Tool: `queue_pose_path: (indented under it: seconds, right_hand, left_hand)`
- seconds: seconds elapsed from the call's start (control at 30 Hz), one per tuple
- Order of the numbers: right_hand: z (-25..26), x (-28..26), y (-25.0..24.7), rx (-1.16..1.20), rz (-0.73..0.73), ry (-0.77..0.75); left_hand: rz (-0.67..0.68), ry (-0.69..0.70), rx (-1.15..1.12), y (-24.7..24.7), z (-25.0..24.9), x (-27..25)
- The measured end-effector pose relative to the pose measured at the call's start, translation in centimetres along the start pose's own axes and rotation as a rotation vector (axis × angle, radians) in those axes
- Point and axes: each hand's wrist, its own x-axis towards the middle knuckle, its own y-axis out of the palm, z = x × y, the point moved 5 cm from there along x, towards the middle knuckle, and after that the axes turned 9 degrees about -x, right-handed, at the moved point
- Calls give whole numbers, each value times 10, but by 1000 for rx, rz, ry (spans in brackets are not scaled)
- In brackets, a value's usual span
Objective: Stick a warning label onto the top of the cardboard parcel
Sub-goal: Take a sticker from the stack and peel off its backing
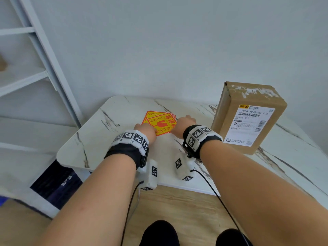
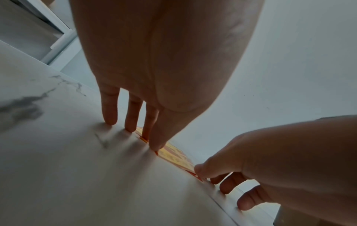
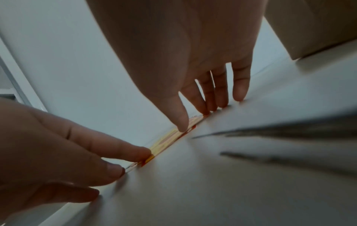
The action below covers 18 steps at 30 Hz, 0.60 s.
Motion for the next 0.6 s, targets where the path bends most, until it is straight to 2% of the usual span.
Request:
queue_pose_path:
  seconds: [0.1,0.2,0.33,0.4,0.53,0.6]
  right_hand:
    - [6,10,6,-7,-2,27]
    - [6,1,1,80,-15,46]
    - [-4,-24,-16,394,-122,88]
    - [-6,-35,-24,507,-183,43]
    - [-5,-52,-39,566,-272,-54]
    - [-9,-61,-45,583,-296,-72]
  left_hand:
    - [-20,10,1,-2,1,0]
    - [-42,5,-45,-3,1,-5]
    - [-47,0,-94,-3,0,-8]
    - [-44,0,-115,-1,1,-9]
    - [-29,-14,-323,-3,3,-19]
    - [-138,-19,-482,-11,8,-26]
